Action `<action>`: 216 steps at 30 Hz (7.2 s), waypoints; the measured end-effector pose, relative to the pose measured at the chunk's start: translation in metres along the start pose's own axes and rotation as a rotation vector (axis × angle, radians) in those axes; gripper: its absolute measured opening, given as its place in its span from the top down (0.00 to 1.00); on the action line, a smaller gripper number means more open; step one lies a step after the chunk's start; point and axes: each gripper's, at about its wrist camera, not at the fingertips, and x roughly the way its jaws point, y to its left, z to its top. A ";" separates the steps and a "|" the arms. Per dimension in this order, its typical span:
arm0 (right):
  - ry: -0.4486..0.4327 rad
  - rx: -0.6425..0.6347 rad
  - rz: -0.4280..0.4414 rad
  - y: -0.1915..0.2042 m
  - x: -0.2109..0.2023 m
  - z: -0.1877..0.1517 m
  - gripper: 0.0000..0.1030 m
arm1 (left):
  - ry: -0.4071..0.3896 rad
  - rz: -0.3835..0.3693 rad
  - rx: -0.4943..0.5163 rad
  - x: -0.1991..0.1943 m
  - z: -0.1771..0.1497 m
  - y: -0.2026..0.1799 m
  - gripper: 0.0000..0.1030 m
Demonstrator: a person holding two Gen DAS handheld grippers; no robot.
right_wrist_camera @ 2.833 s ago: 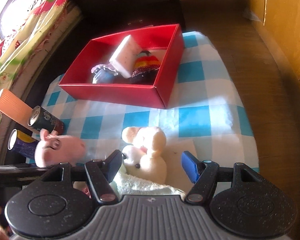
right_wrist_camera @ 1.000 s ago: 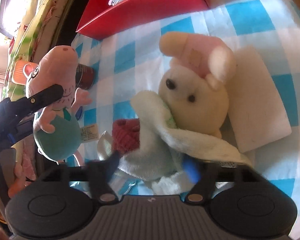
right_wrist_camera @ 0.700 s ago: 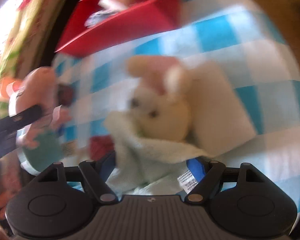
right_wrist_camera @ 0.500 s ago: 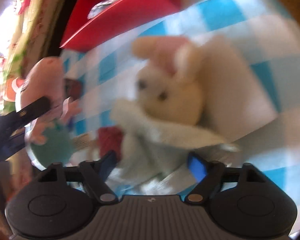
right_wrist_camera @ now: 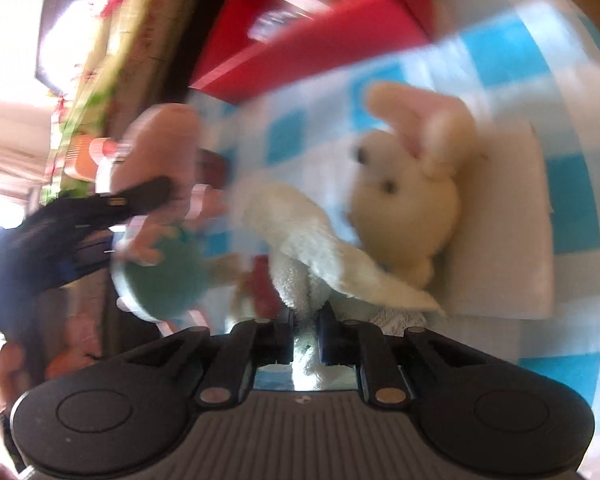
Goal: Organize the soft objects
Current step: 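Carry the pig plush and white towel over the red box with both tools, then open both tools to drop the pig plush and towel into the red box, then move both tools back toward the blue mask and pink knit hat on the sheet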
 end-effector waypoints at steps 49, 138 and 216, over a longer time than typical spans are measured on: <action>-0.484 -0.316 0.121 0.103 -0.126 0.030 1.00 | -0.332 0.014 0.031 -0.067 0.032 -0.042 0.30; -0.269 -0.565 -0.538 0.065 0.031 0.217 1.00 | -0.290 0.327 0.125 0.096 0.147 -0.079 0.29; -0.055 -0.889 -0.493 0.106 -0.018 0.055 0.60 | -0.178 0.358 0.023 -0.031 -0.021 -0.041 0.13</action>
